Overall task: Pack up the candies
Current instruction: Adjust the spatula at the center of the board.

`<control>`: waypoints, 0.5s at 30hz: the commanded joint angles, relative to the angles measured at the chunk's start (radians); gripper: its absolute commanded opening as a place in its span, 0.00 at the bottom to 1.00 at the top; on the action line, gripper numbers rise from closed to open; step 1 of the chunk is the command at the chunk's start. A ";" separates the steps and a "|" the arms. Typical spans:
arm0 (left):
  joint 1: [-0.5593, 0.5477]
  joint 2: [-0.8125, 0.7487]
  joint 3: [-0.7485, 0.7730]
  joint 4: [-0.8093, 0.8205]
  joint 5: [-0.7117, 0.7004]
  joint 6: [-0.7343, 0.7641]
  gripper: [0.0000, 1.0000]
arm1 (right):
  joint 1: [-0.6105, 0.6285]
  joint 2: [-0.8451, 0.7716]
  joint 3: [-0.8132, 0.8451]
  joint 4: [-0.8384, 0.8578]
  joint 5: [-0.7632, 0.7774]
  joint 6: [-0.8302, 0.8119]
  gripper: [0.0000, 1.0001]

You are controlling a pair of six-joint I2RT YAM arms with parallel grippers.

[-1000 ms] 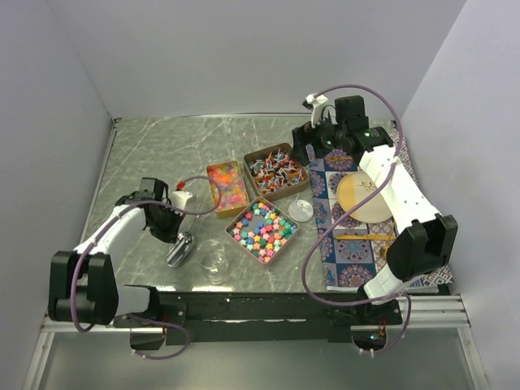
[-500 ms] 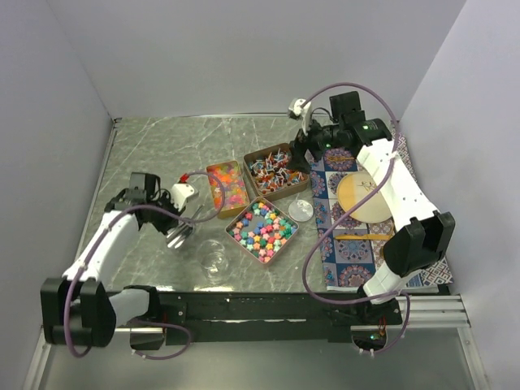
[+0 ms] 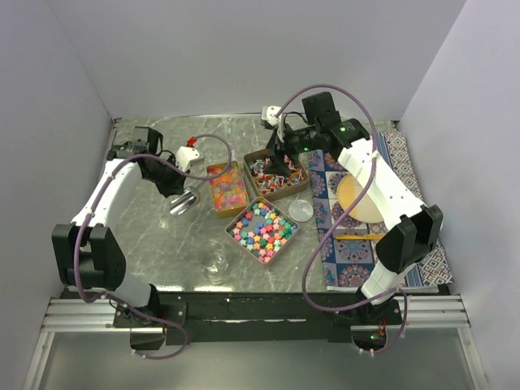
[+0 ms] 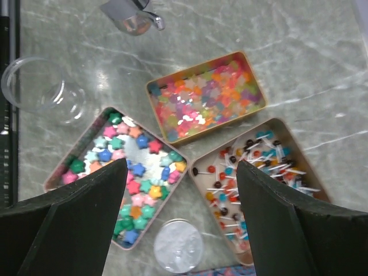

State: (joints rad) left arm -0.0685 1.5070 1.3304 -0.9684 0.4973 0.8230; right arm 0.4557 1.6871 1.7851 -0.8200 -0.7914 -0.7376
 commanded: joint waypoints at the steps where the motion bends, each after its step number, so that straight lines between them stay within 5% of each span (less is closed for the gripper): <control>1: 0.001 -0.005 -0.101 -0.032 -0.052 0.059 0.01 | 0.006 -0.053 -0.087 0.122 -0.045 0.133 0.84; 15: -0.010 0.065 -0.327 0.330 -0.178 0.004 0.04 | 0.009 -0.122 -0.190 0.114 0.031 0.135 0.87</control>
State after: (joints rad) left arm -0.0696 1.5887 1.0012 -0.7578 0.3267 0.8459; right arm 0.4587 1.6291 1.6047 -0.7437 -0.7776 -0.6186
